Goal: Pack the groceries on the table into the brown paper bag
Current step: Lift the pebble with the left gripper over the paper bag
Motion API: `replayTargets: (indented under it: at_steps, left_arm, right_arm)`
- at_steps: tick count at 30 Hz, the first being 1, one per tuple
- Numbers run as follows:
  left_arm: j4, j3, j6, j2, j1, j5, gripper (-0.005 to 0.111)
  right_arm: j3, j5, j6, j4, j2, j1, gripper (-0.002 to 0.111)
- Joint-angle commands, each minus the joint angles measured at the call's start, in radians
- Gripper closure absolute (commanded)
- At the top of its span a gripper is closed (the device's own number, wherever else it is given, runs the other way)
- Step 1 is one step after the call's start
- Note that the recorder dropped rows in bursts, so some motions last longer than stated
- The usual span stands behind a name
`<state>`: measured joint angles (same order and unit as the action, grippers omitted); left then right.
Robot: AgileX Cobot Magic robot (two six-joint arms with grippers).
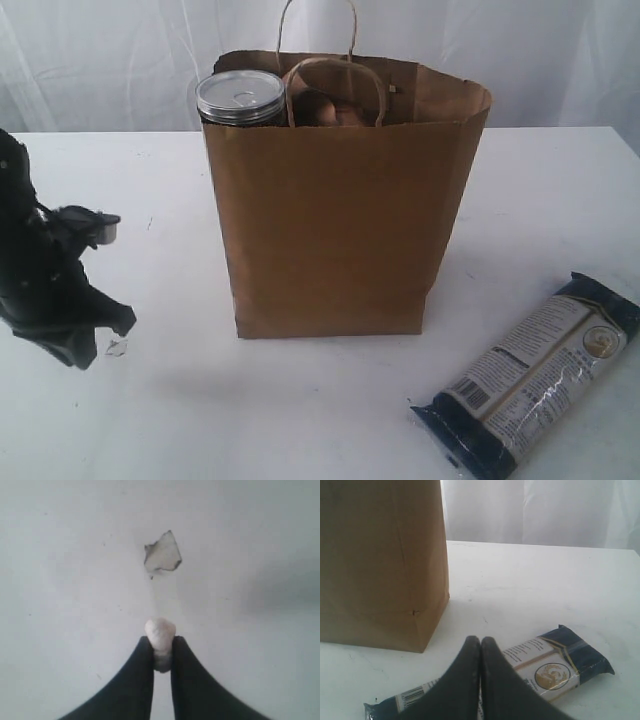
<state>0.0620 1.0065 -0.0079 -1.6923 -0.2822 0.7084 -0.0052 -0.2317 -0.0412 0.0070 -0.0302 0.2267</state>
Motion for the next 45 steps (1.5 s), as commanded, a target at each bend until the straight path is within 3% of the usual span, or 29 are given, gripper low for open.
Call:
replayTargets:
  at_steps: [1, 9, 15, 23, 35, 37, 40, 45]
  left_arm:
    - [0.013, 0.039, 0.008, 0.14, 0.001, 0.074, 0.106]
    - [0.02, 0.195, 0.008, 0.386, 0.001, 0.139, 0.106]
    - [0.153, 0.357, 0.042, 0.475, 0.001, 0.17, 0.106]
    - [0.386, 0.543, 0.15, 0.481, 0.001, 0.208, 0.106]
    - [0.748, 0.619, 0.366, 0.358, -0.001, 0.211, 0.106]
    - [0.783, 0.619, 0.41, 0.324, -0.033, 0.204, 0.106]
    - [0.783, 0.619, 0.49, 0.273, -0.132, 0.124, 0.106]
    - [0.792, 0.624, 0.555, 0.182, -0.214, 0.054, 0.106]
  right_arm:
    - [0.005, 0.002, 0.001, 0.001, 0.004, -0.009, 0.108]
    - [0.005, 0.002, 0.001, 0.001, 0.004, -0.009, 0.108]
    - [0.005, 0.002, 0.001, 0.001, 0.004, -0.009, 0.108]
    - [0.005, 0.002, 0.001, 0.001, 0.004, -0.009, 0.108]
    - [0.005, 0.002, 0.001, 0.001, 0.004, -0.009, 0.108]
    - [0.005, 0.002, 0.001, 0.001, 0.004, -0.009, 0.108]
    - [0.005, 0.002, 0.001, 0.001, 0.004, -0.009, 0.108]
    - [0.005, 0.002, 0.001, 0.001, 0.004, -0.009, 0.108]
